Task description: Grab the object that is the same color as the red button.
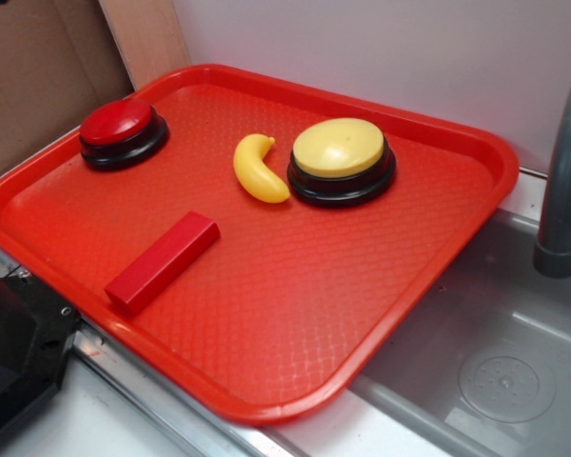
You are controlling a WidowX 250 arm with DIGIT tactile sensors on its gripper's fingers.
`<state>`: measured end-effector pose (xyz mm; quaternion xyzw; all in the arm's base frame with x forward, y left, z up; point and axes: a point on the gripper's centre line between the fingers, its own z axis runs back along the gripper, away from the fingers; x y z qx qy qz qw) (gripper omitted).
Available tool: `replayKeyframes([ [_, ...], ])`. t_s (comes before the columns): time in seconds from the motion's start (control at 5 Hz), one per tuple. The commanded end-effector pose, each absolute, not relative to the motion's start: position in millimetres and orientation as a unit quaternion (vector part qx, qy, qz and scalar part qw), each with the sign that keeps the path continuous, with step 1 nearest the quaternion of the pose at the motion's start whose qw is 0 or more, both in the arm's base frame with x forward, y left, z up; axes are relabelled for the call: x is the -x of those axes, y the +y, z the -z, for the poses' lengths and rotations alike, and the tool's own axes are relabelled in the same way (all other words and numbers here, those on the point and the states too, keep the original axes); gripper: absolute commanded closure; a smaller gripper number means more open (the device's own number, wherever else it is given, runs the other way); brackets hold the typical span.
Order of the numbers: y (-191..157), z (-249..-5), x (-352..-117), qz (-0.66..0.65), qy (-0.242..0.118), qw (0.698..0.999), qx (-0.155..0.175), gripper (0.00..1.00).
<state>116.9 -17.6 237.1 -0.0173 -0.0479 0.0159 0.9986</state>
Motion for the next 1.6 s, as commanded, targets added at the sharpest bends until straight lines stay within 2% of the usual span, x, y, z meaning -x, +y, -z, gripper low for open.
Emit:
replayKeyframes([
  [0.0, -18, -237, -117, -0.016, -0.048, 0.999, 0.017, 0.0],
  [0.2, -28, -206, -125, -0.048, -0.087, 0.995, 0.003, 0.0],
  [0.4, -47, -163, -132, -0.059, -0.117, 0.991, 0.008, 0.0],
  [0.6, -52, -124, -140, -0.07, -0.138, 0.988, 0.005, 0.0],
  [0.8, -48, -91, -145, -0.083, -0.121, 0.989, 0.007, 0.0],
  [1.0, -44, -61, -146, -0.102, -0.104, 0.989, 0.032, 0.0],
  [1.2, -47, -36, -148, -0.105, -0.094, 0.989, 0.031, 0.0],
  [1.4, -51, -22, -148, -0.097, -0.091, 0.991, 0.033, 0.0],
])
